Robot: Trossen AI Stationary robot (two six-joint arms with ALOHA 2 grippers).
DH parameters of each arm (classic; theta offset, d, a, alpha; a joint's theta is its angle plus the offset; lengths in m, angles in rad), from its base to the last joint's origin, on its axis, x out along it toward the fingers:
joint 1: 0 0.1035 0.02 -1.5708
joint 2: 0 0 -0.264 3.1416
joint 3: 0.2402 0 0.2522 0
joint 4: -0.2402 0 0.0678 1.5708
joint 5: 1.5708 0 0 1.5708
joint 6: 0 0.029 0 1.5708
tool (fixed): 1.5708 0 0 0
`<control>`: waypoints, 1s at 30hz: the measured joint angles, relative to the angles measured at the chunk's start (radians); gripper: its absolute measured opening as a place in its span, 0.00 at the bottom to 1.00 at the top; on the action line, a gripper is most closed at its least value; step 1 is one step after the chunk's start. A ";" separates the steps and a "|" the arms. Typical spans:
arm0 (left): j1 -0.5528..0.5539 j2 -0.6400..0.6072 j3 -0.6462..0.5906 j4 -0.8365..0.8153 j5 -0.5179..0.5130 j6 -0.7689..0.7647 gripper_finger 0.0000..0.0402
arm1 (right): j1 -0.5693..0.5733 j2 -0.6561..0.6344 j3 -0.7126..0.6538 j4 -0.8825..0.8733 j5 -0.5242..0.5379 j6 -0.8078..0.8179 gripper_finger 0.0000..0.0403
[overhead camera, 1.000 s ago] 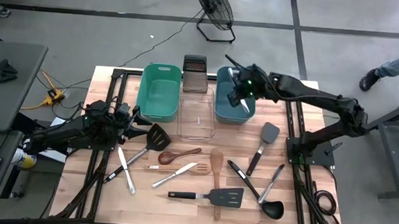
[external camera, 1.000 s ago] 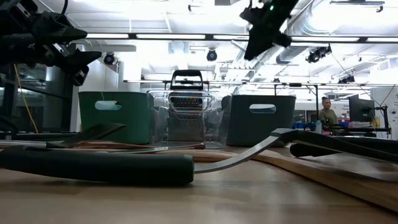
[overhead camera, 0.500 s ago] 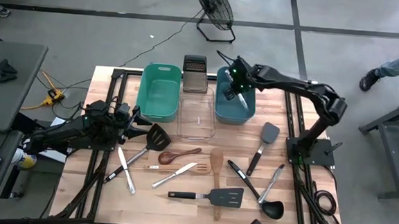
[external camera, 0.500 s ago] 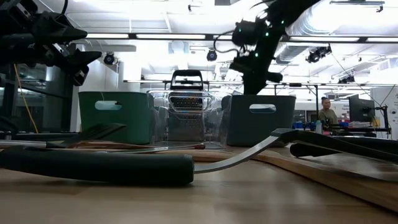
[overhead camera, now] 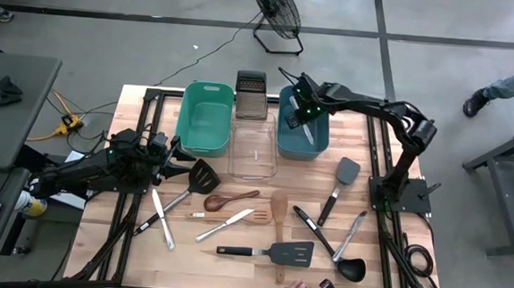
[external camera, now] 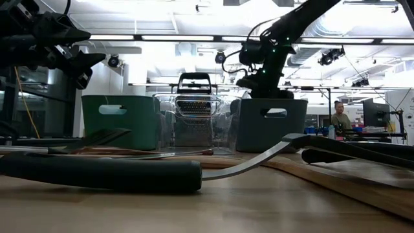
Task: Pick & Place Kitchen Items
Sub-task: Put the table knife into the blue bin, then put the right table knife into the blue bin
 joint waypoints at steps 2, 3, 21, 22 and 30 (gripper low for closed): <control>0.000 0.000 0.000 0.000 0.000 0.000 0.56 | 0.000 0.005 0.000 -0.001 0.001 0.002 0.10; 0.000 0.000 0.000 0.000 0.000 0.000 0.56 | 0.000 0.006 0.000 -0.001 0.001 0.005 0.10; 0.000 0.000 0.000 0.000 0.000 0.000 0.56 | 0.001 -0.040 0.000 0.003 -0.006 0.025 0.37; 0.000 0.000 0.000 0.000 0.000 0.000 0.56 | 0.001 -0.057 0.000 0.001 -0.010 0.025 0.37; 0.000 0.000 0.000 0.000 0.000 0.000 0.56 | 0.044 -0.248 0.000 -0.093 0.038 0.027 0.38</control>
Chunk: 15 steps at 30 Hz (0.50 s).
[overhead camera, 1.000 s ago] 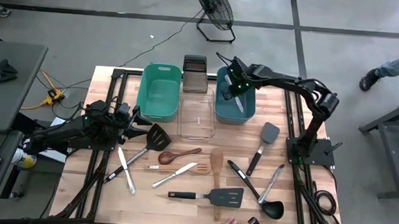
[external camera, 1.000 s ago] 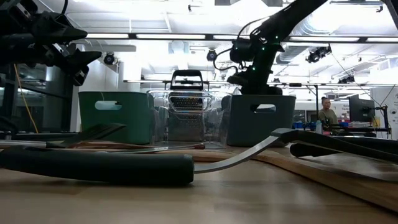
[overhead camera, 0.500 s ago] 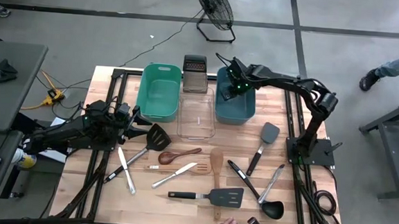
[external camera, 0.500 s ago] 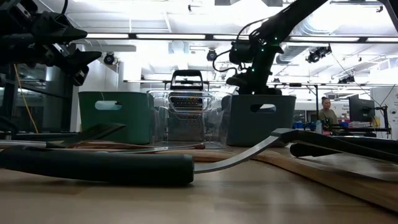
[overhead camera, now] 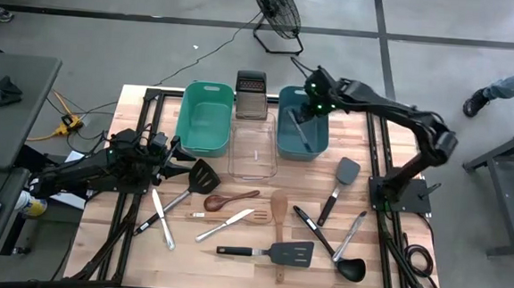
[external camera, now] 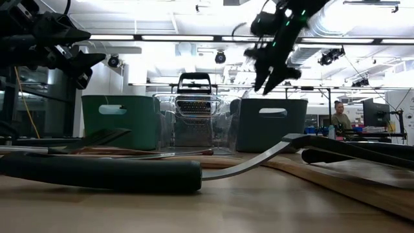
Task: Pick & Place Kitchen Items
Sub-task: Put the right table knife into the blue bin
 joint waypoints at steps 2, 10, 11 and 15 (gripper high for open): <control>0.000 0.000 0.000 0.000 0.000 0.000 0.56 | 0.035 -0.054 0.000 -0.055 0.047 0.000 0.38; 0.000 0.000 0.000 0.000 0.000 0.000 0.56 | 0.261 -0.248 -0.006 -0.404 0.162 0.161 0.38; 0.000 0.000 0.000 0.000 0.000 0.000 0.56 | 0.294 -0.263 -0.014 -0.433 0.154 0.199 0.38; 0.000 0.000 0.000 0.000 0.000 0.000 0.56 | 0.431 -0.324 -0.053 -0.531 0.148 0.363 0.36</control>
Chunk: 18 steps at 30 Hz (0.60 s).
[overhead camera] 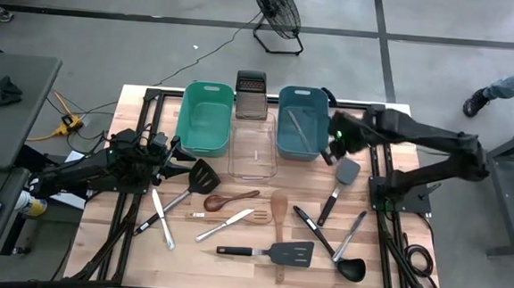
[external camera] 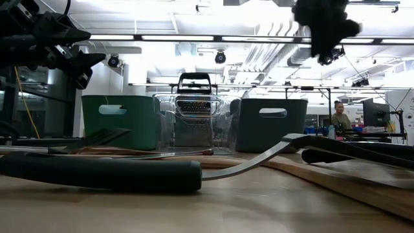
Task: Pick & Place Kitchen Items
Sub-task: Put the right table knife into the blue bin
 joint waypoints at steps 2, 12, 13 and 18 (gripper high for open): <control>0.000 0.000 0.000 0.000 0.000 0.000 0.56 | 0.059 -0.012 -0.021 -0.030 0.002 0.098 0.36; 0.000 0.000 0.000 0.000 0.000 0.000 0.56 | 0.319 -0.020 -0.114 -0.095 -0.100 0.491 0.36; 0.000 0.000 0.000 0.000 0.000 0.000 0.56 | 0.341 -0.020 -0.123 -0.095 -0.121 0.520 0.36; 0.000 0.000 0.000 0.000 0.000 0.000 0.56 | 0.445 -0.020 -0.168 -0.071 -0.198 0.523 0.36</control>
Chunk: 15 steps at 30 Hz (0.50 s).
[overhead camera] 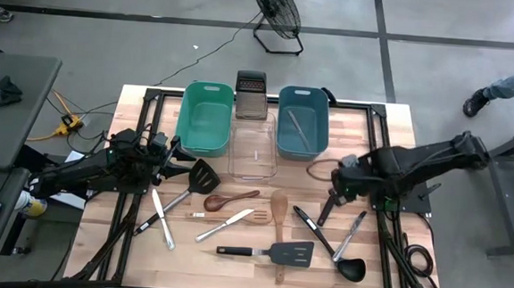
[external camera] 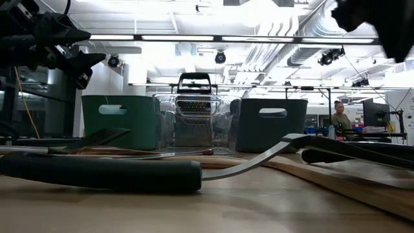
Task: Pick & Place Kitchen Items
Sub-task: Put the right table knife into the blue bin
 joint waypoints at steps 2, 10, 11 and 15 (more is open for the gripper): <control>0.000 0.000 0.000 0.000 0.000 0.000 0.56 | 0.044 0.000 -0.014 0.020 -0.026 -0.071 0.36; 0.000 0.000 0.000 0.000 0.000 0.000 0.56 | 0.260 0.003 -0.083 0.149 -0.129 -0.502 0.36; 0.000 0.000 0.000 0.000 0.000 0.000 0.56 | 0.285 0.003 -0.096 0.171 -0.139 -0.550 0.36; 0.000 0.000 0.000 0.000 0.000 0.000 0.56 | 0.369 0.010 -0.151 0.281 -0.178 -0.734 0.36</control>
